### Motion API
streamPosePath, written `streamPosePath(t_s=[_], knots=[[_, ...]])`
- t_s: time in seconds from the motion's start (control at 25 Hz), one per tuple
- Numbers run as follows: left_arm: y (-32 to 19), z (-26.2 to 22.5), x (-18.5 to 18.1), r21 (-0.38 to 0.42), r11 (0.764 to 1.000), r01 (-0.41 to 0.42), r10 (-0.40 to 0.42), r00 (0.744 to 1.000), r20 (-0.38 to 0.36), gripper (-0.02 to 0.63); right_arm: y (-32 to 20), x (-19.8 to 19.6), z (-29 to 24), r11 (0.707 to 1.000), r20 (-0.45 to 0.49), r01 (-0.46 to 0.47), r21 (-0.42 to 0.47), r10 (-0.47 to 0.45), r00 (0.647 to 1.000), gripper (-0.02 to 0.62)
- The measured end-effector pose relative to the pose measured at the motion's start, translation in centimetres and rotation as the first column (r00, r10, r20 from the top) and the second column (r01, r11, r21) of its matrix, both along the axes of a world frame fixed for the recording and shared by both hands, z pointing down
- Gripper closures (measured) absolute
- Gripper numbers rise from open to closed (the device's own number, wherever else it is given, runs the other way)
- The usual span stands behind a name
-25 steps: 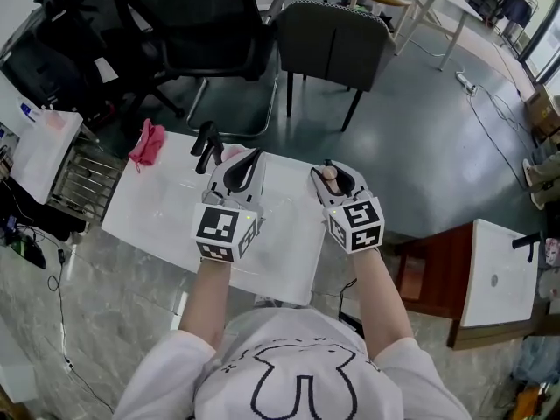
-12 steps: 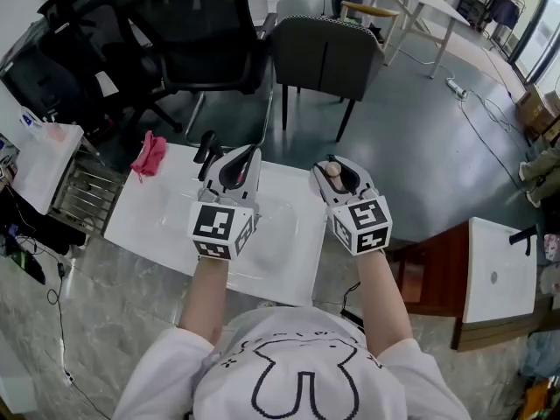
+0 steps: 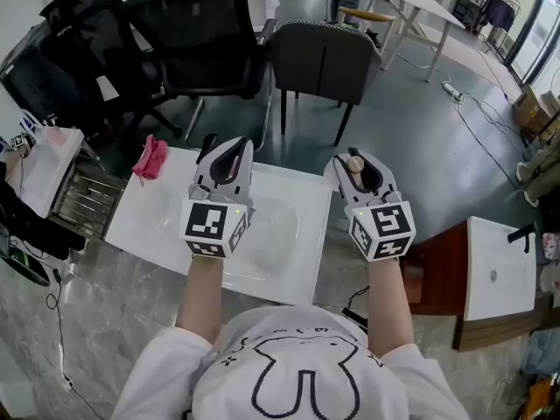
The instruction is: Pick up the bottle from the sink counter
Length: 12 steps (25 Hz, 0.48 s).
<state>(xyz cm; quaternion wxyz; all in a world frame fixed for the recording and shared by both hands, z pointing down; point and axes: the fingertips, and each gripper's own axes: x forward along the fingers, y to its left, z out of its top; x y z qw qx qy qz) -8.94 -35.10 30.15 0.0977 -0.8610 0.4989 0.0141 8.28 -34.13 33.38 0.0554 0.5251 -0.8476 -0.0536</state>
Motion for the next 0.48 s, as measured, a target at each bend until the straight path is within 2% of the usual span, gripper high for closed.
streamPosePath(t_s=[0.12,0.48], knots=[[0.1,-0.9,-0.4,0.026,1.000,0.010,-0.010,1.000,0.017,0.597,0.5,1.4,-1.0,0.999,0.006,-0.037,0.014,0.037,0.999,0.451],[0.5,-2.4,-1.0,0.060,0.998,0.017,-0.017,1.000,0.001,0.597,2.3,5.9,-3.6,0.987,0.013,-0.157,0.044,0.157,0.988,0.451]])
